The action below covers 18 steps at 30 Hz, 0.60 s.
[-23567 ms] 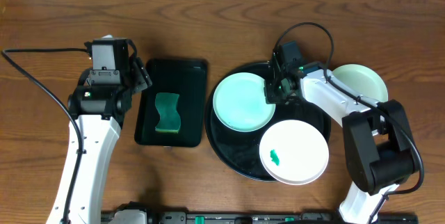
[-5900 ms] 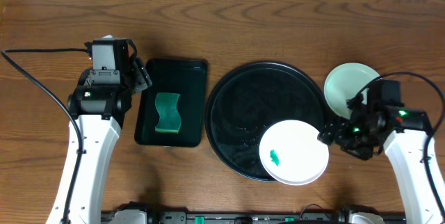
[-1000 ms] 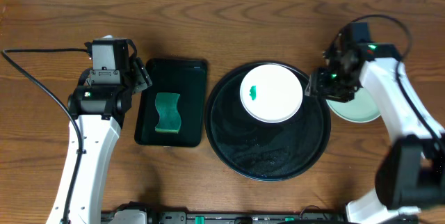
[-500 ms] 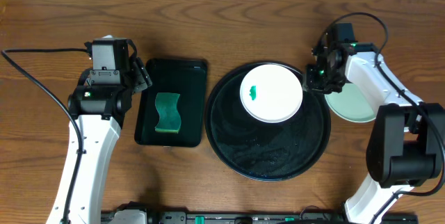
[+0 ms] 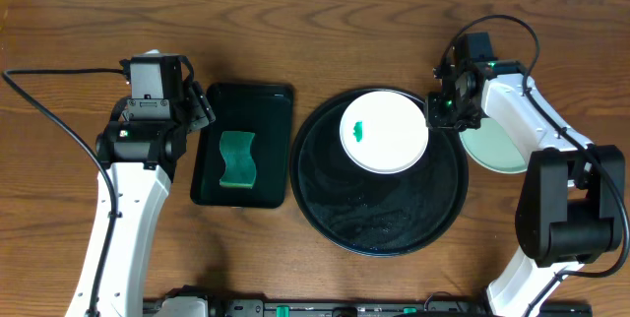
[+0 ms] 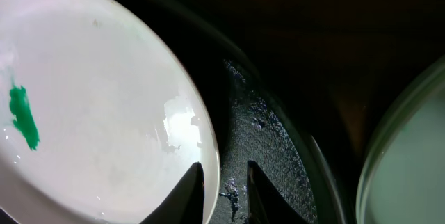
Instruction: Clean dirty plates on tray and stack at the side
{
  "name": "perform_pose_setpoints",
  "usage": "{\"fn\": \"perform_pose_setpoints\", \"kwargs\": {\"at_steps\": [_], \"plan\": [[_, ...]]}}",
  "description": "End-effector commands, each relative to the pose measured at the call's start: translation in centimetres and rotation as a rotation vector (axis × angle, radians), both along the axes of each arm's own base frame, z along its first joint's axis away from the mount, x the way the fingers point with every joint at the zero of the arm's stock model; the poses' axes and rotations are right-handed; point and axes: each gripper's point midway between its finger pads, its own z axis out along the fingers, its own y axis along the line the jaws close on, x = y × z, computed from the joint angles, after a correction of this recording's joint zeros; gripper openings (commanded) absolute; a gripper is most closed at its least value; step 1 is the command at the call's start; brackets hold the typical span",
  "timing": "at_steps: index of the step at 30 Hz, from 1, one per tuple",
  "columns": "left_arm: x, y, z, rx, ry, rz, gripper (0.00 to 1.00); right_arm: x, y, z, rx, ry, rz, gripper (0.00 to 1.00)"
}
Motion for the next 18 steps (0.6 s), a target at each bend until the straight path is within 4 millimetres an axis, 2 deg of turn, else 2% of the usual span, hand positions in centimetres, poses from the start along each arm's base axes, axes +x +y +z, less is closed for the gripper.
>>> {"fn": "perform_pose_setpoints", "kwargs": {"at_steps": [1,18], "plan": [[0.2,0.4,0.6,0.017,-0.014,0.013,0.8,-0.3,0.1,-0.8,-0.022,0.017,0.023,0.19],[0.2,0.4,0.6,0.017,-0.014,0.013,0.8,-0.6,1.2,-2.5,-0.029,0.049,0.055,0.19]]}}
